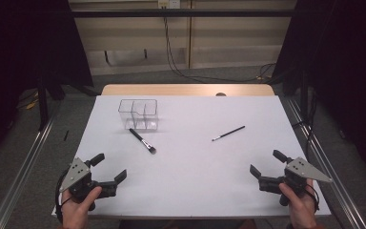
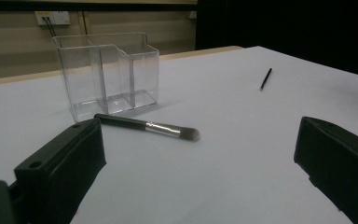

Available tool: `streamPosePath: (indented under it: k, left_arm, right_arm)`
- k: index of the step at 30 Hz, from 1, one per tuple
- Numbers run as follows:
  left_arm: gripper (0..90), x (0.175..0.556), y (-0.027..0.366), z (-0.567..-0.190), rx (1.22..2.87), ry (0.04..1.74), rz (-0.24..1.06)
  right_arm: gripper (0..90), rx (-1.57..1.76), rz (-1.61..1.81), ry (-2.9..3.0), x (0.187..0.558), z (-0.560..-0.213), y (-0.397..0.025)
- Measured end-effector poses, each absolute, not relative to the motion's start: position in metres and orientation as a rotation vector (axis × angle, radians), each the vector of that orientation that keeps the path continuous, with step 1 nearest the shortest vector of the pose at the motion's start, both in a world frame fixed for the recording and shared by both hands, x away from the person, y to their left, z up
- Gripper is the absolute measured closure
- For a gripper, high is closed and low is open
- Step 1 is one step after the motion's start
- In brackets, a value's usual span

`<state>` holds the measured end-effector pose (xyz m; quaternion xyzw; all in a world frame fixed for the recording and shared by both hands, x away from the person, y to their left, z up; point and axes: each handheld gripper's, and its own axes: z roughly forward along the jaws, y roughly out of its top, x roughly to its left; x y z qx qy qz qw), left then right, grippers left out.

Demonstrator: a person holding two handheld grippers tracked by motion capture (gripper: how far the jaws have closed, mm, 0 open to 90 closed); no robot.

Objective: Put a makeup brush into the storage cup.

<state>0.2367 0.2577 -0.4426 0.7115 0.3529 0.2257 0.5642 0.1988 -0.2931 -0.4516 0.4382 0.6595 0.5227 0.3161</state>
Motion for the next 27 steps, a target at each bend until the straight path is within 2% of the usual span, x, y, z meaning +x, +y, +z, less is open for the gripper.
streamPosePath:
  k: [27]
  left_arm:
    - [1.7,0.250,0.243,-0.443,1.745,0.781,0.484]
  right_arm:
    - [0.2,1.149,1.375,1.765,0.202,-0.453,-0.290]
